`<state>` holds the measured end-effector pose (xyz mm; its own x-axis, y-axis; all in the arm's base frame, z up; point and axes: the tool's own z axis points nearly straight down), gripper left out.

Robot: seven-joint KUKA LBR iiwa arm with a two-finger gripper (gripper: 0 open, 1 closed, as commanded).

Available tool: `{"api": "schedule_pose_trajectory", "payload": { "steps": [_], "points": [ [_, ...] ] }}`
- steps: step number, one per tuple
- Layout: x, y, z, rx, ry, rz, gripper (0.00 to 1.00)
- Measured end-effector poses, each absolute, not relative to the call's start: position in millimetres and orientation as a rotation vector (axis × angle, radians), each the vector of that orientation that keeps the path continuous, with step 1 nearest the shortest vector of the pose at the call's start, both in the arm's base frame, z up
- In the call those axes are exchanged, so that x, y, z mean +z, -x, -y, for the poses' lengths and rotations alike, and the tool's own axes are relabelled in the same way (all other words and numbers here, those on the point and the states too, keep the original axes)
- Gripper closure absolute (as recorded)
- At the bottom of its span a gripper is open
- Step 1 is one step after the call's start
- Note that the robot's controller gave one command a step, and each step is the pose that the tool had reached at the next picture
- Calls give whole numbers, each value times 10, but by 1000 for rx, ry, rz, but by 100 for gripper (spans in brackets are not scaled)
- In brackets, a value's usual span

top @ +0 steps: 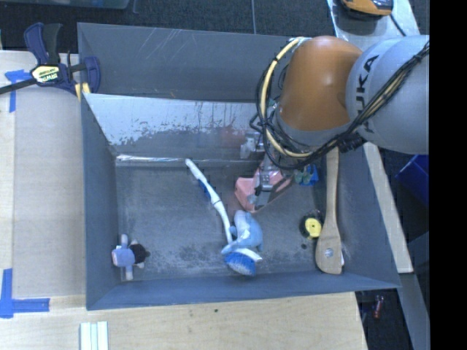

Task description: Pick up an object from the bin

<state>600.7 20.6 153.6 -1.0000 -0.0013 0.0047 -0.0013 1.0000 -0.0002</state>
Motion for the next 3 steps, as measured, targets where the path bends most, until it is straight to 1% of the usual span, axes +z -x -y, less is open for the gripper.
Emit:
{"api": "schedule_pose_trajectory", "payload": {
  "steps": [1, 2, 3],
  "points": [
    [1580, -6027, -205, 0, -1, 3145, 0],
    [805, -6257, 140, -22, -322, 3125, 0],
    [828, -6268, 140, -15, -324, 3132, 0]
  ]
}}
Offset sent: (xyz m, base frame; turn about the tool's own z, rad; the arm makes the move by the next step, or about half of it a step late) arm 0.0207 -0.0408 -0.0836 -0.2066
